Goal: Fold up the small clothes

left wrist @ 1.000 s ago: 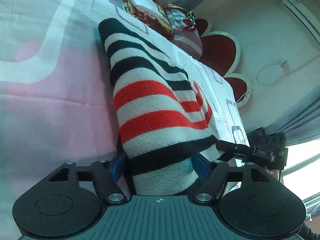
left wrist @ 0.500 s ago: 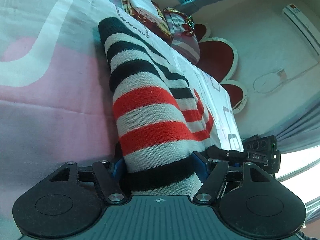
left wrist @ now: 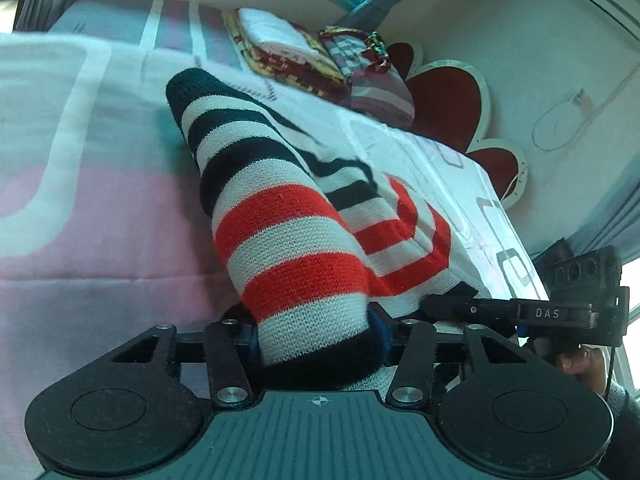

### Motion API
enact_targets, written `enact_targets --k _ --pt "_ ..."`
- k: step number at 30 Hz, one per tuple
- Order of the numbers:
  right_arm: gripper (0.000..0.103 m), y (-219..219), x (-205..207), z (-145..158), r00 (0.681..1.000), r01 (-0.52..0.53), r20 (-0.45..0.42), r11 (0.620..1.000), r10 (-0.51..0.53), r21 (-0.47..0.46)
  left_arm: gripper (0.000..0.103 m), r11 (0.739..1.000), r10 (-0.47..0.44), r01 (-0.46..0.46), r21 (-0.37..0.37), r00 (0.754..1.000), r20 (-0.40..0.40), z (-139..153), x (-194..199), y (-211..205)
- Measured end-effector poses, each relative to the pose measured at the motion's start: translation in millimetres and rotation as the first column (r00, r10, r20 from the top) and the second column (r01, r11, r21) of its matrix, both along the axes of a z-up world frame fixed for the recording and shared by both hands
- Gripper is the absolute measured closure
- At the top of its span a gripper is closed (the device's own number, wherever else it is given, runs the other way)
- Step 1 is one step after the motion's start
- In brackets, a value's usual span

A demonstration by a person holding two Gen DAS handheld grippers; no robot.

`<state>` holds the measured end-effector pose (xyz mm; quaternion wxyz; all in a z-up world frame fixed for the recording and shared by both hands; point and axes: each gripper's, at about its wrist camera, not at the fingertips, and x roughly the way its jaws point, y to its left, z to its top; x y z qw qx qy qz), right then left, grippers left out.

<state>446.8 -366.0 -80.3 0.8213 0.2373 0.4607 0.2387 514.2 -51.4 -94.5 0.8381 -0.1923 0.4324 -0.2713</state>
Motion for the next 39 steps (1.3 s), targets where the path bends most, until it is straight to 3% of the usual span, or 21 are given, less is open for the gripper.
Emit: enact_targets --k 11,22,31,39 --pt "0.069 12.7 -23.4 47.5 0.996 -0.006 0.084 1.000 0.007 -0.006 0.054 1.000 -0.008 0.008 -0.002 0.997 0.083 50.6 -28.3 17.3" --pt "0.069 92.8 -42.4 90.0 0.980 -0.103 0.172 0.995 0.103 -0.012 0.054 0.996 0.077 -0.081 0.021 0.985 0.155 98.5 -91.3 104.9" --pt "0.069 209.5 -23.4 67.6 0.950 -0.258 0.186 0.966 0.252 0.006 0.054 0.976 0.201 -0.211 0.057 0.968 0.150 84.0 -132.0 226.4" --pt "0.069 292.7 -13.2 29.1 0.933 -0.334 0.160 0.942 0.323 0.043 0.054 0.955 0.278 -0.287 0.079 0.955 0.104 40.5 -139.8 304.9"
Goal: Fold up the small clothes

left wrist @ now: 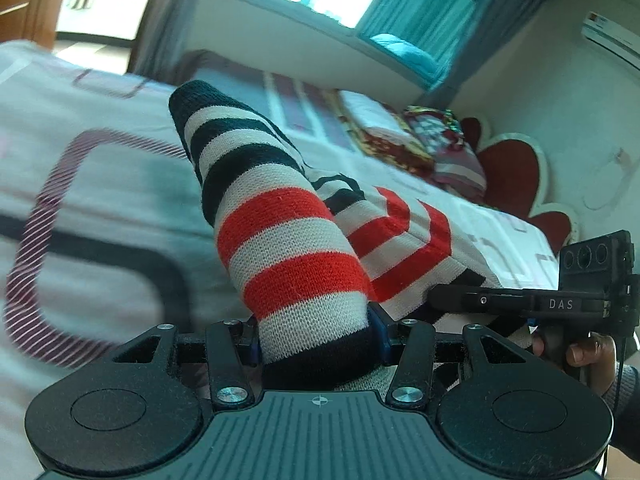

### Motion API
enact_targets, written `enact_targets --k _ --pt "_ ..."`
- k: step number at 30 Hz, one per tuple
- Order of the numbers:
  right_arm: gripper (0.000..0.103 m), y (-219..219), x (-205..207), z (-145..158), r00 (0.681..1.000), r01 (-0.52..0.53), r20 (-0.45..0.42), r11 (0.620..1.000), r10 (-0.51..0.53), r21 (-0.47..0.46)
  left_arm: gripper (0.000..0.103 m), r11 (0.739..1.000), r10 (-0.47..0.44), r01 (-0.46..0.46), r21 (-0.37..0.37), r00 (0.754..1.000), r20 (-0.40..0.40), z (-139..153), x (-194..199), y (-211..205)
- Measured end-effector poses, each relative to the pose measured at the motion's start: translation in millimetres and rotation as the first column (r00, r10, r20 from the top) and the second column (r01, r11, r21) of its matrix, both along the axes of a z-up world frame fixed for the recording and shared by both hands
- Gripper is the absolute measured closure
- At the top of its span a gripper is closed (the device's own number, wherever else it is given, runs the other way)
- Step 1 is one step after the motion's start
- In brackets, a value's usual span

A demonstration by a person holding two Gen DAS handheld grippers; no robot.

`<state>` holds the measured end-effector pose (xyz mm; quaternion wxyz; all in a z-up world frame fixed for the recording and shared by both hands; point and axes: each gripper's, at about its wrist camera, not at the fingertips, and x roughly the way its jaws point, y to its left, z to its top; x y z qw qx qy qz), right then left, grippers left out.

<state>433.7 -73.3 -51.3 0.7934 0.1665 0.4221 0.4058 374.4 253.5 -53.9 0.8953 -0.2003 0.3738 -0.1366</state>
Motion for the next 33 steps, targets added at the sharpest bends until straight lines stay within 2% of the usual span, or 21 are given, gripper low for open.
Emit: enact_targets --k 4,6,7,8,10,12,14,16,17,18,19,21,22,24,25,27,28,29,31,33 --pt "0.069 19.8 -1.1 -27.1 0.999 -0.022 -0.043 1.000 0.022 0.004 0.053 0.999 0.041 -0.041 0.005 0.998 -0.053 -34.6 0.9 9.3" --pt "0.068 20.8 4.3 -47.6 0.998 -0.004 -0.068 0.999 0.001 -0.044 0.038 0.995 0.091 -0.092 -0.027 0.994 -0.059 -53.7 -0.8 12.7" --pt "0.068 16.2 8.2 -59.5 0.995 0.005 -0.098 0.999 -0.010 -0.044 0.034 0.992 0.124 -0.125 -0.027 0.991 -0.046 -59.5 -3.0 12.2" --pt "0.070 9.4 10.3 -65.2 0.994 0.012 -0.109 1.000 -0.012 0.001 0.031 0.990 0.140 -0.140 -0.016 0.990 -0.026 -62.5 -4.1 6.9" --pt "0.070 5.9 9.5 -66.3 0.995 0.008 -0.097 1.000 -0.007 0.015 0.029 0.985 0.172 -0.172 0.016 0.985 -0.006 -65.0 -6.9 -3.7" --pt "0.070 10.2 10.5 -61.1 0.997 -0.002 -0.080 1.000 0.001 -0.013 0.016 0.977 0.196 -0.195 0.090 0.981 -0.003 -60.6 -5.4 -14.0" --pt "0.067 9.5 11.0 -56.4 0.993 -0.014 -0.118 1.000 0.012 -0.011 0.014 0.962 0.225 -0.221 0.163 0.974 -0.009 -50.4 -6.3 -18.5" --pt "0.054 1.5 11.0 -42.6 0.995 -0.006 -0.099 0.999 0.001 -0.048 0.014 0.941 0.275 -0.275 0.199 0.961 0.029 -33.9 -21.7 -13.6" --pt "0.033 -6.0 4.7 -31.9 0.998 0.034 -0.046 0.997 -0.037 -0.075 0.017 0.927 0.299 -0.308 0.212 0.951 0.076 -23.2 -34.0 -11.7" --pt "0.031 -13.3 1.6 -20.5 0.998 0.058 0.011 0.995 -0.057 -0.081 0.025 0.922 0.303 -0.321 0.215 0.946 0.115 -13.9 -41.4 -13.1" --pt "0.036 -19.7 -0.6 -7.8 0.998 0.053 0.048 0.996 -0.049 -0.072 0.027 0.922 0.298 -0.325 0.211 0.943 0.147 -6.1 -46.3 -18.1" --pt "0.076 -17.8 -3.3 9.7 0.996 0.020 0.092 0.997 -0.013 -0.073 0.038 0.926 0.240 -0.280 0.255 0.955 0.177 0.4 -41.2 -38.6" --pt "0.080 -10.2 -7.3 18.8 0.990 -0.002 0.142 0.996 0.015 -0.092 0.039 0.924 0.205 -0.253 0.287 0.961 0.186 0.7 -36.5 -49.6" --pt "0.080 11.7 -17.1 29.0 0.970 -0.060 0.224 0.987 0.092 -0.149 0.038 0.922 0.162 -0.205 0.328 0.975 0.153 -6.4 -23.7 -65.9" --pt "0.080 22.7 -20.2 28.2 0.965 -0.080 0.232 0.979 0.123 -0.187 0.038 0.919 0.152 -0.190 0.346 0.979 0.136 -11.7 -19.2 -72.1" --pt "0.083 39.0 -23.0 17.5 0.959 -0.089 0.234 0.951 0.163 -0.297 0.038 0.893 0.140 -0.163 0.419 0.986 0.085 -22.1 -14.9 -82.9" --pt "0.087 45.5 -24.0 5.9 0.957 -0.091 0.218 0.911 0.192 -0.403 0.038 0.889 0.138 -0.155 0.430 0.988 0.070 -25.8 -13.2 -85.6" --pt "0.090 47.5 -24.9 0.6 0.951 -0.086 0.232 0.897 0.204 -0.434 0.038 0.888 0.144 -0.161 0.431 0.987 0.071 -24.4 -13.0 -86.3" --pt "0.091 47.3 -22.1 5.5 0.960 -0.074 0.211 0.897 0.182 -0.436 0.039 0.887 0.155 -0.173 0.429 0.985 0.077 -17.6 -14.4 -87.6" --pt "0.091 45.8 -29.4 15.8 0.953 -0.047 0.246 0.891 0.175 -0.452 0.039 0.896 0.166 -0.193 0.401 0.981 0.101 -7.0 -32.4 -84.2"
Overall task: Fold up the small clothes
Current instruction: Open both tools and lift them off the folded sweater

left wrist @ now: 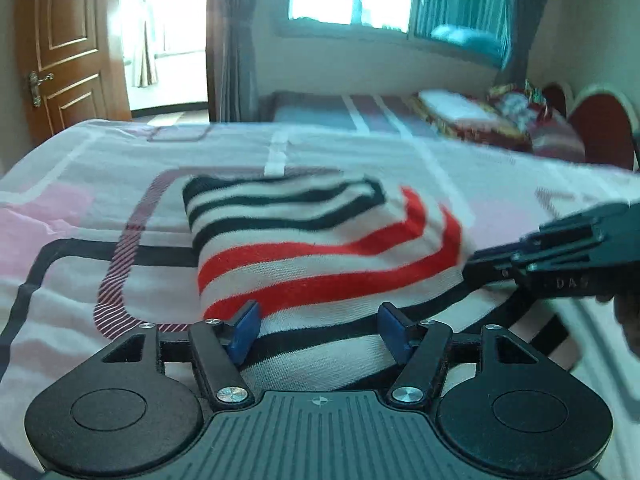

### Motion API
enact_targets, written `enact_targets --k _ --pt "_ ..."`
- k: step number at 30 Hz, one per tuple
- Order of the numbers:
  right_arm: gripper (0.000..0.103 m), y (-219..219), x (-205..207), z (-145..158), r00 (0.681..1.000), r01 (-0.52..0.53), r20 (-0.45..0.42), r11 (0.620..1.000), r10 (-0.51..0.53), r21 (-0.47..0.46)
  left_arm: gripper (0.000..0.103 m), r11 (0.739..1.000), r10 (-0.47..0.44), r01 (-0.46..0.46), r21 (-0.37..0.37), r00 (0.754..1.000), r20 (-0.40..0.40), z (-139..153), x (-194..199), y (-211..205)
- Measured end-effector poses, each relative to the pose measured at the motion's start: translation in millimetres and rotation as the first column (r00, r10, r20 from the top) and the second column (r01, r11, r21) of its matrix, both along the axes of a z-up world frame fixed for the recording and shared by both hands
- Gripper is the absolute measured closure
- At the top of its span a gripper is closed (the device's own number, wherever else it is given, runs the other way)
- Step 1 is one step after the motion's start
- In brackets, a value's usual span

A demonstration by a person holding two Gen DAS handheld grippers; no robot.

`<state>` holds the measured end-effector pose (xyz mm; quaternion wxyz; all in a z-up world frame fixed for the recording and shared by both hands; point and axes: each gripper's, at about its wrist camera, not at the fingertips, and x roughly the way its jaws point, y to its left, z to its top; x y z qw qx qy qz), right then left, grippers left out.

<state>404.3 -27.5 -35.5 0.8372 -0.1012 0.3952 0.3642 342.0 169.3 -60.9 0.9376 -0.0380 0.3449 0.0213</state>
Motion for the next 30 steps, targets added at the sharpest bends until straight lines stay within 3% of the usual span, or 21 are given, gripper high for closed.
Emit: enact_targets --k 2,6,8,9,10,11,13,14,16,17,19,21,26,30 --pt "0.080 -3.0 -15.9 8.5 0.999 0.004 0.037 1.000 -0.005 0.022 0.038 1.000 0.007 -0.007 0.005 0.999 0.040 11.3 -24.5 1.5" --pt "0.080 -16.7 -57.1 17.8 0.993 -0.067 0.104 0.997 0.061 0.046 0.038 0.999 0.041 -0.041 0.013 0.999 0.024 1.2 -47.8 -2.8" --pt "0.084 -10.2 -65.0 8.3 0.989 -0.098 0.108 0.995 0.099 -0.015 0.038 0.996 0.045 -0.044 0.079 0.999 -0.002 -14.2 -47.6 -7.6" --pt "0.092 -6.6 -64.0 -1.2 0.991 -0.083 0.102 0.994 0.090 -0.072 0.038 0.993 0.044 -0.043 0.110 0.999 -0.006 -18.8 -48.2 -10.1" --pt "0.095 -7.4 -60.0 -10.2 0.994 -0.052 0.088 0.993 0.062 -0.107 0.038 0.992 0.053 -0.052 0.112 0.999 -0.005 -19.6 -49.2 -10.2" --pt "0.094 -12.5 -56.2 -12.3 0.998 -0.028 0.058 0.997 0.033 -0.077 0.038 0.993 0.065 -0.064 0.101 0.998 -0.005 -16.7 -52.6 -9.3" --pt "0.084 -19.4 -55.1 -7.0 0.999 0.025 0.023 0.999 -0.024 -0.047 0.038 0.991 0.090 -0.091 0.101 0.996 0.007 -5.9 -66.4 -10.7" --pt "0.084 -22.5 -60.4 0.5 0.999 0.040 0.037 0.999 -0.039 -0.033 0.038 0.989 0.093 -0.096 0.113 0.995 0.028 0.2 -76.2 -13.4" --pt "0.077 -35.0 -76.6 20.1 0.996 0.066 0.051 0.997 -0.068 0.032 0.013 0.986 0.100 -0.108 0.124 0.992 0.075 14.1 -102.3 -20.4" --pt "0.069 -42.0 -85.7 28.1 0.994 0.086 0.056 0.995 -0.089 0.049 0.001 0.984 0.113 -0.128 0.127 0.986 0.123 23.5 -119.2 -25.1" --pt "0.061 -55.4 -110.2 45.7 0.989 0.118 0.082 0.989 -0.126 0.092 0.000 0.983 0.110 -0.134 0.123 0.977 0.181 41.1 -148.7 -35.0" --pt "0.027 -66.6 -138.7 57.4 0.984 0.140 0.093 0.984 -0.151 0.112 0.000 0.985 0.115 -0.137 0.102 0.974 0.195 54.2 -169.9 -40.7" --pt "0.013 -81.8 -204.8 72.9 0.973 0.197 0.101 0.975 -0.207 0.098 0.000 0.991 0.083 -0.102 0.084 0.976 0.200 77.4 -228.0 -59.6" --pt "0.001 -84.3 -256.1 79.6 0.972 0.202 0.106 0.977 -0.208 0.063 0.000 0.981 0.057 -0.091 0.169 0.979 0.194 83.5 -267.7 -75.2"
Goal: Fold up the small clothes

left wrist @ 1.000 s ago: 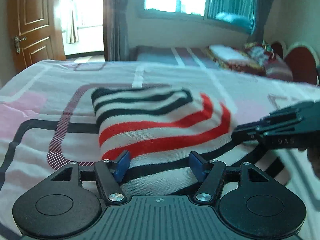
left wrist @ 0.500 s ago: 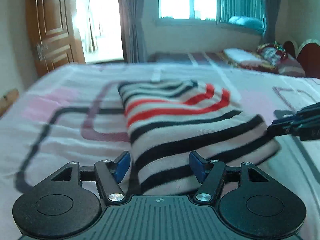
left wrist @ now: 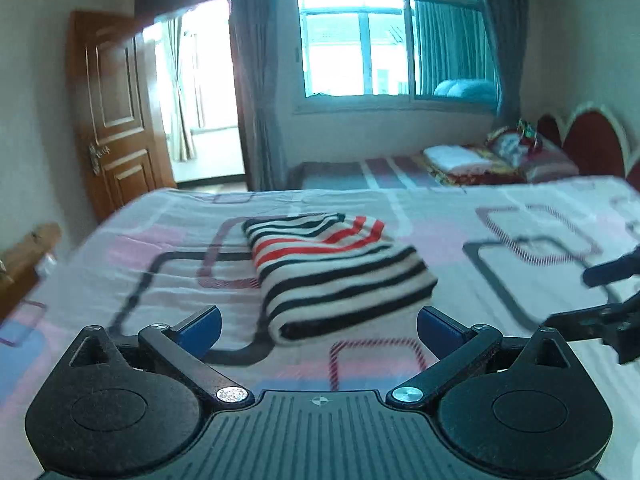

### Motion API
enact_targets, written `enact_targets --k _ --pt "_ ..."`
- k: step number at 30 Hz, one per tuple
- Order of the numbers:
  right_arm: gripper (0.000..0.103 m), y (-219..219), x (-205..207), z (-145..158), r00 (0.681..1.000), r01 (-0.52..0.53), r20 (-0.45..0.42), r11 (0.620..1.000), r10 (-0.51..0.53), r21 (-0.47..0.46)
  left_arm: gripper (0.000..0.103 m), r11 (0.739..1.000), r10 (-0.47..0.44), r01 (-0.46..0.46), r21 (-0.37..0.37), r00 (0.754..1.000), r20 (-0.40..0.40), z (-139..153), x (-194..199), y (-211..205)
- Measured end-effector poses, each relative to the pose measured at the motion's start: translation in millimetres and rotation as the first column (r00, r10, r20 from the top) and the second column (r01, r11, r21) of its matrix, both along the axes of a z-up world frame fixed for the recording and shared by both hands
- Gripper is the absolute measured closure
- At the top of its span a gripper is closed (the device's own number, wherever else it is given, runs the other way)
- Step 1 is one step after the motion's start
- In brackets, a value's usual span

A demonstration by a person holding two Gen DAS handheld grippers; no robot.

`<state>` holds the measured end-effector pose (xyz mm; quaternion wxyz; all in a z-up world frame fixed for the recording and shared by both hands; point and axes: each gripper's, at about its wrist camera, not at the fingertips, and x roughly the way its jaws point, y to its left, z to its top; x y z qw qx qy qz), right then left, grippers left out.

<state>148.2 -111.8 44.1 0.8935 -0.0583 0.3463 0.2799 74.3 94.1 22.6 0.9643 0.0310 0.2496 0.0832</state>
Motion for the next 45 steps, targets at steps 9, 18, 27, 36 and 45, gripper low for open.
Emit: enact_targets --k 9,18,27,36,45 --pt "0.001 -0.9 -72.5 17.4 0.980 0.144 0.142 0.989 -0.139 -0.023 0.000 0.993 0.000 -0.002 -0.120 1.000 -0.015 5.0 -57.8 -4.2" --pt "0.001 8.6 -91.3 17.6 0.973 0.162 0.171 0.987 -0.157 -0.016 0.000 0.992 0.037 -0.037 -0.122 0.999 -0.001 5.4 -79.5 -10.7" --pt "0.001 21.9 -96.2 23.1 0.974 0.139 0.184 0.990 -0.135 -0.007 0.000 0.991 0.055 -0.053 -0.125 0.998 0.011 6.5 -81.6 -2.6" --pt "0.001 26.7 -95.0 25.7 0.974 0.132 0.188 0.991 -0.129 -0.007 0.000 0.990 0.051 -0.049 -0.129 0.999 0.011 6.3 -79.4 -1.0" --pt "0.001 25.9 -95.4 26.0 0.974 0.134 0.186 0.991 -0.131 -0.005 0.000 0.991 0.056 -0.053 -0.123 0.998 0.016 8.5 -80.4 -1.6"
